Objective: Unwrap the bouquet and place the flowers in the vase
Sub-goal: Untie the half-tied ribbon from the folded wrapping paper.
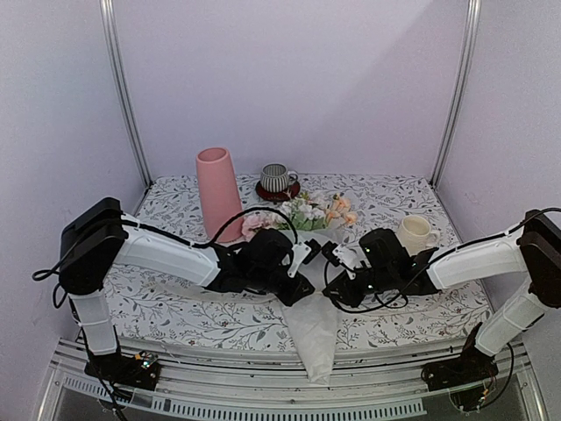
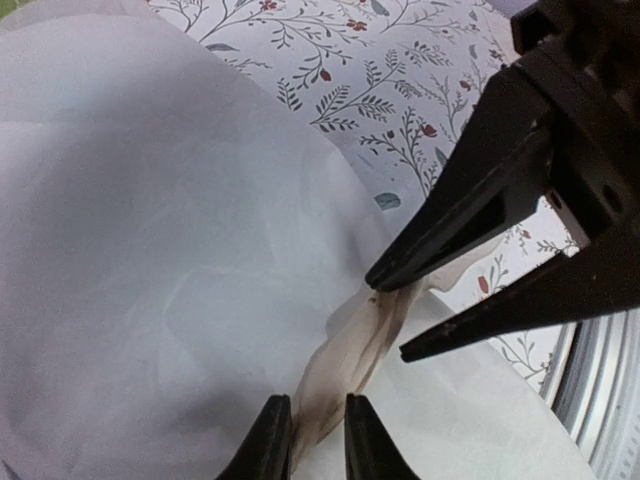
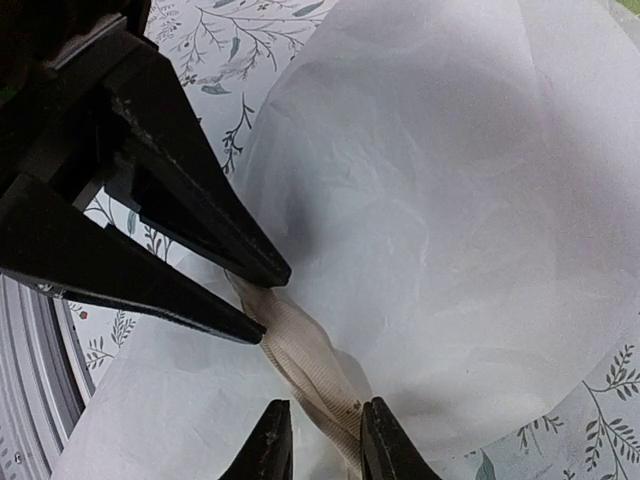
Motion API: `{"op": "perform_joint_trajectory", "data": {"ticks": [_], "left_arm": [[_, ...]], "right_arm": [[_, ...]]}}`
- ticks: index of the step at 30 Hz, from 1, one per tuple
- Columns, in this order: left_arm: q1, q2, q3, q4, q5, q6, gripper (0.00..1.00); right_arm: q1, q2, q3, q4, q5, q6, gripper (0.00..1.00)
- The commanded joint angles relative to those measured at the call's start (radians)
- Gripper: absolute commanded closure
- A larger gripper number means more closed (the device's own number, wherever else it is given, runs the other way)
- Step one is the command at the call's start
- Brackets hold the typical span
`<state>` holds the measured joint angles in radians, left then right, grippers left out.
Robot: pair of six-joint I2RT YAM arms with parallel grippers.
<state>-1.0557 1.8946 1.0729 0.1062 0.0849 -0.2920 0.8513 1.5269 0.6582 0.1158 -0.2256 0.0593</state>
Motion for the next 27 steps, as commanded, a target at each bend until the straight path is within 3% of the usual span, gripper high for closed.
{"op": "perform_joint_trajectory", "data": {"ticks": [1,10,13,14,17,27], "left_arm": [[0.017,0.015,0.015,-0.014,0.038,0.012,0.81],[0.029,-0.004,-0.029,0.038,0.069,-0.016,0.91],[0.038,-0.028,-0.073,0.082,0.082,-0.032,0.98],[0.041,-0.036,-0.084,0.096,0.084,-0.036,1.00],[0.045,-0.069,-0.117,0.125,0.073,-0.047,1.00],[0.051,-0.175,-0.211,0.172,0.010,-0.075,1.00]], "right_arm": [[0.016,0.013,-0.022,0.028,0.020,-0.015,0.75],[0.032,0.041,-0.029,0.058,0.038,-0.019,0.76],[0.034,0.034,-0.039,0.069,0.043,-0.018,0.80],[0.035,0.028,-0.042,0.072,0.049,-0.016,0.86],[0.035,-0.011,-0.059,0.084,0.085,-0.011,0.96],[0.034,-0.219,-0.171,0.140,0.268,0.061,0.97]]}}
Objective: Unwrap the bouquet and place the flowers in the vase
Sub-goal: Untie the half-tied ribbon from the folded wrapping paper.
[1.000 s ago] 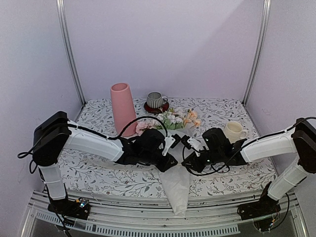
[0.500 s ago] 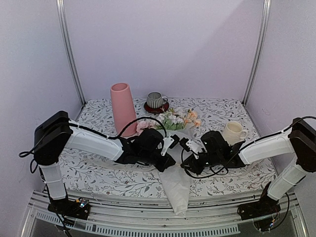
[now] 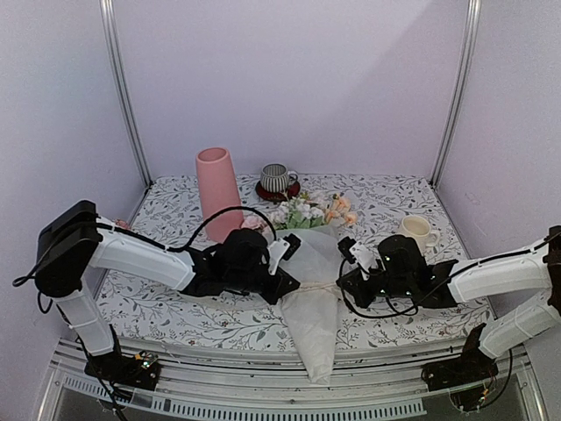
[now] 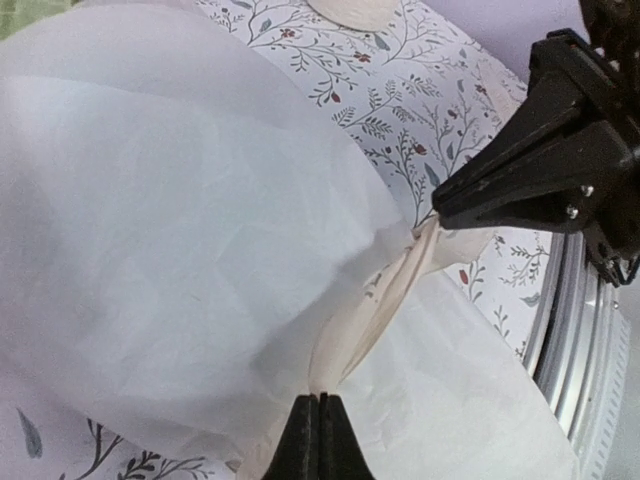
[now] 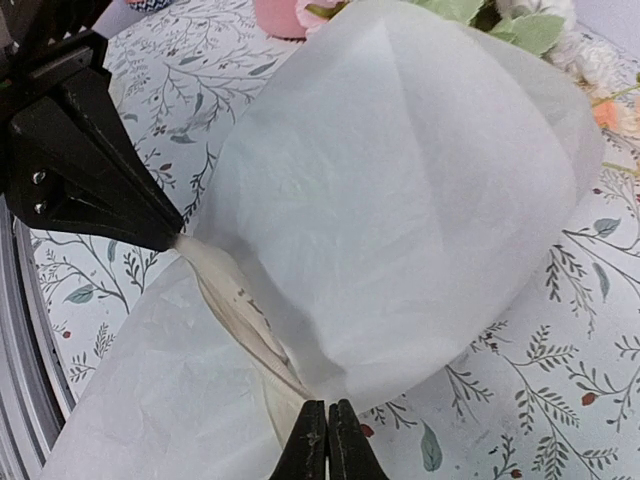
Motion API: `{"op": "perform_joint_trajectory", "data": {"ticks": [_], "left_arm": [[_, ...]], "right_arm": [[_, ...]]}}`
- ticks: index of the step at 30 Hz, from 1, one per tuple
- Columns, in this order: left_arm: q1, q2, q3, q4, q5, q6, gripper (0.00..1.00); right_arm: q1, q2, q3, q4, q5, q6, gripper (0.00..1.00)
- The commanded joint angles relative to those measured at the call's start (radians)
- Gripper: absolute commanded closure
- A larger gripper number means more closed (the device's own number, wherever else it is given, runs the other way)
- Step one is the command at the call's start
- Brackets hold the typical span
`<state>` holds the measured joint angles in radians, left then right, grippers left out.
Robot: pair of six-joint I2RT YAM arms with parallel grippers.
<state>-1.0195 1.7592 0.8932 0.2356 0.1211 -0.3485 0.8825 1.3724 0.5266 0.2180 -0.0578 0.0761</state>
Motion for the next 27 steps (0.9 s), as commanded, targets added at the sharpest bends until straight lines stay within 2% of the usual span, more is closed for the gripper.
{"op": "perform_joint_trajectory", "data": {"ticks": [1,8,13,16,17,19,27], "left_arm": [[0.015,-0.045,-0.037,0.046,-0.029,-0.020,1.00],[0.015,-0.064,-0.069,0.064,-0.026,-0.034,1.00],[0.016,-0.073,-0.087,0.067,-0.032,-0.040,1.00],[0.015,-0.074,-0.091,0.067,-0.032,-0.043,1.00],[0.015,-0.072,-0.091,0.068,-0.031,-0.043,1.00],[0.016,-0.071,-0.090,0.069,-0.024,-0.043,1.00],[0.015,-0.076,-0.086,0.082,-0.031,-0.048,1.00]], "right_arm": [[0.003,-0.076,-0.046,0.038,0.107,0.055,0.97],[0.003,-0.095,-0.055,0.004,0.108,0.093,0.96],[0.003,-0.098,-0.061,-0.011,0.089,0.097,0.92],[0.003,-0.098,-0.056,-0.021,0.078,0.095,0.83],[0.003,-0.099,-0.054,-0.022,0.063,0.092,0.77],[0.003,-0.097,-0.045,-0.022,0.022,0.070,0.73],[0.016,-0.073,0.030,-0.059,-0.052,-0.015,0.75]]}}
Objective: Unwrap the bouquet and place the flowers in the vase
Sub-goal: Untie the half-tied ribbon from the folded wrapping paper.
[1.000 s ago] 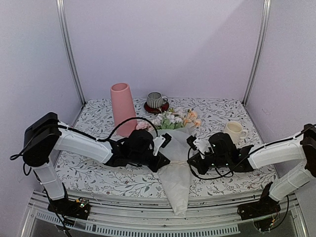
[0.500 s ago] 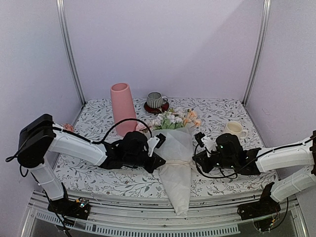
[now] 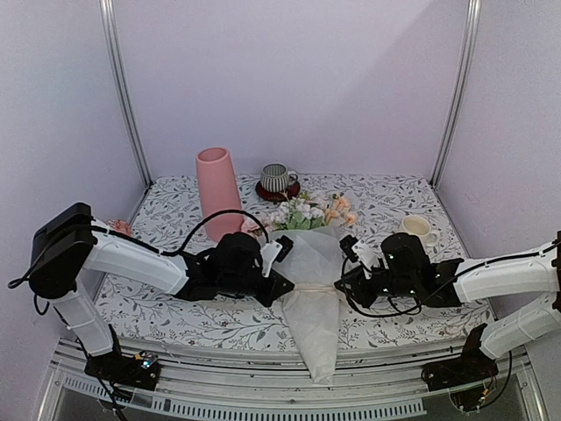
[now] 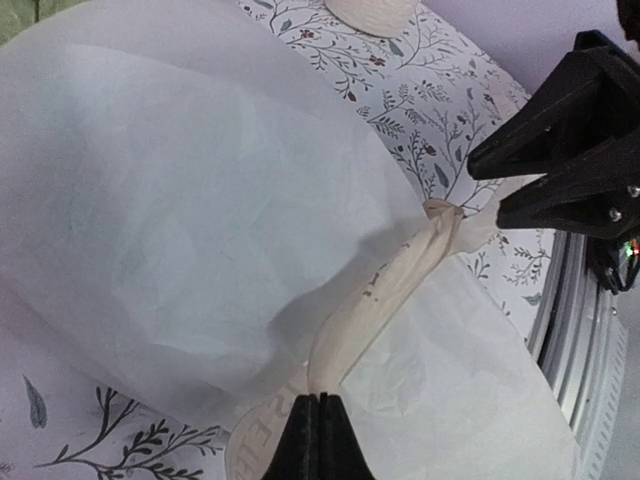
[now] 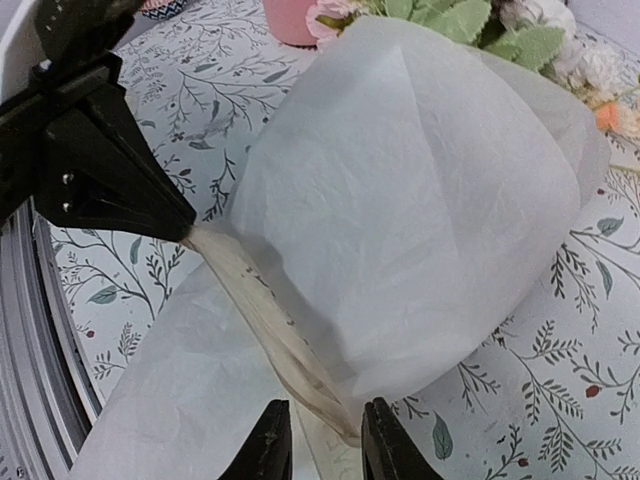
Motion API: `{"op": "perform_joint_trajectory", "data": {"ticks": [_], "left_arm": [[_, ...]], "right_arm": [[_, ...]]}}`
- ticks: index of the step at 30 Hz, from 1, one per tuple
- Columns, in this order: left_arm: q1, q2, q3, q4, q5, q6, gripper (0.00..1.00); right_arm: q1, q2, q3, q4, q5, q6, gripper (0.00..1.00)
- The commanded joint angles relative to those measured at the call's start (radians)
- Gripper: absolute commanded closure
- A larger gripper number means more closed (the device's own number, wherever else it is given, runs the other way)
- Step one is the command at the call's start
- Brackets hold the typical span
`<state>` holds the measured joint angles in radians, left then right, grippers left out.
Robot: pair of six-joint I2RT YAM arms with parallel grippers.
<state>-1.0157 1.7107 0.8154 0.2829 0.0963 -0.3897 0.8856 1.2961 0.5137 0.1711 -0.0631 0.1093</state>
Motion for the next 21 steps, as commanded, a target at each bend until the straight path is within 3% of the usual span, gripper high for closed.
{"op": "perform_joint_trajectory", "data": {"ticks": [1,21], "left_arm": [[0.012,-0.028,-0.009,0.034,-0.009,-0.008,1.00],[0.013,0.000,0.019,0.065,-0.042,-0.036,1.00]], "right_arm": [[0.014,0.004,0.048,-0.012,-0.054,-0.058,0.75],[0.058,0.146,0.151,-0.072,-0.019,-0.162,0.77]]}}
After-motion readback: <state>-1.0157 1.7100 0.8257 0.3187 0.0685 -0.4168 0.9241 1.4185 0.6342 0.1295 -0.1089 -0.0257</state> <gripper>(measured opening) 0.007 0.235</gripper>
